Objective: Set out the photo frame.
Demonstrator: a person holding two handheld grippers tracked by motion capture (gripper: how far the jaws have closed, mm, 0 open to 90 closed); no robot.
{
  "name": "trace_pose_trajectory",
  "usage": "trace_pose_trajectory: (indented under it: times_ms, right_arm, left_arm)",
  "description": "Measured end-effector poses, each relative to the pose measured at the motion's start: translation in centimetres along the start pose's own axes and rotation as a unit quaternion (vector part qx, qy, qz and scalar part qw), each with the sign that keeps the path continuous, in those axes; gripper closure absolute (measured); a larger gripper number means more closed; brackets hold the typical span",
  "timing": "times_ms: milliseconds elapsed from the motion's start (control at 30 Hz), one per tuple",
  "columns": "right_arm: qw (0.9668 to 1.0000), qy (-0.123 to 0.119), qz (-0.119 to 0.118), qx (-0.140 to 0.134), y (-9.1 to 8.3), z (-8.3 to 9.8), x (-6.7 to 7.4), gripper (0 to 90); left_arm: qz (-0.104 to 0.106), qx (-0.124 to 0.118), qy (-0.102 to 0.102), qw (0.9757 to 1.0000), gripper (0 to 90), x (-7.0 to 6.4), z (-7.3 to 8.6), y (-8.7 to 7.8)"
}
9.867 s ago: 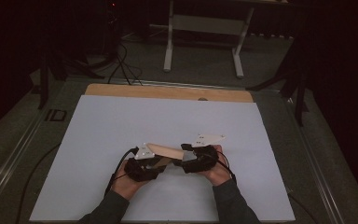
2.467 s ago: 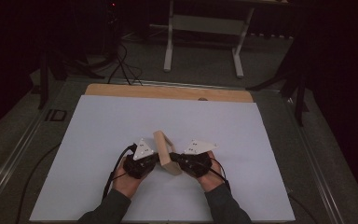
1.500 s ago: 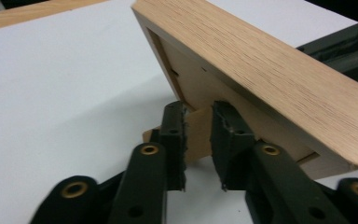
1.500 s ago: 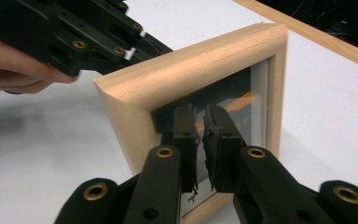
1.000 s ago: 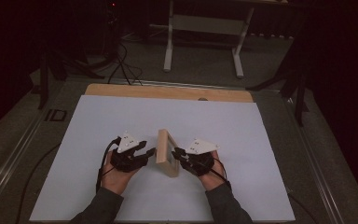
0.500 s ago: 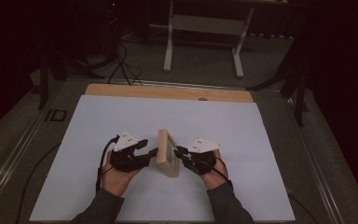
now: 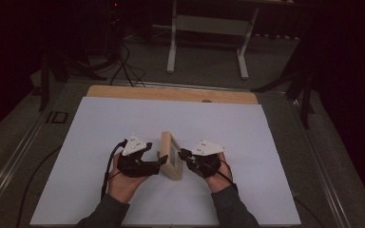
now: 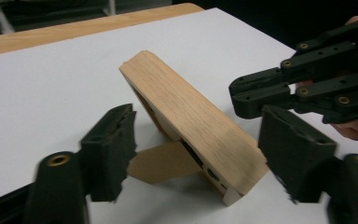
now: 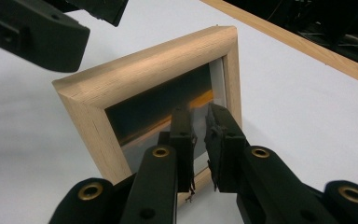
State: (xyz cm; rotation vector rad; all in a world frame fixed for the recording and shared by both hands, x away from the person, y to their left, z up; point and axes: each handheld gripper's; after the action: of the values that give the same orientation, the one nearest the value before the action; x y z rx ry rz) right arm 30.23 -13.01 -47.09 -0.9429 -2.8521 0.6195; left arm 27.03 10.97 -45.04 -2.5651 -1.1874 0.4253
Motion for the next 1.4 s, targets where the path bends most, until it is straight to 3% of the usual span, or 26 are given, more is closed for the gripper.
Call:
trace_pose_trajectory:
  times_ms: [267,533,967,1400]
  right_arm:
    - [1.0000,-0.001,-0.001,0.001,0.0,0.0,-0.1,79.7]
    - [1.0000,0.001,0.000,0.000,-0.1,0.0,-0.1,78.9]
    - [1.0000,0.003,0.001,-0.002,-0.1,0.0,-0.3,78.2]
    - [0.9999,0.005,0.009,-0.011,-0.5,-0.2,-0.6,78.3]
  left_arm:
    - [0.005,0.013,0.009,0.9999,20.3,-1.4,0.5,1.2]
    - [-0.009,0.030,-0.013,0.9994,21.5,-1.3,1.2,2.2]
    - [0.007,0.045,-0.036,0.9983,32.7,-1.2,1.6,3.0]
    - [0.016,0.050,-0.039,0.9978,43.2,-1.1,1.5,2.8]
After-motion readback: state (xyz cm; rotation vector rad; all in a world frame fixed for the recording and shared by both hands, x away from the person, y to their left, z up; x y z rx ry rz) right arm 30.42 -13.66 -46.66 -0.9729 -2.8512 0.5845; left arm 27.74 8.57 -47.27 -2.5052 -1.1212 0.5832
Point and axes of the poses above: each handheld gripper's, and its own axes: y roughly forward along the jaws, z roughly out of its underside, x roughly to its left, and after that the axes turned 7 degrees about -x, right-handed
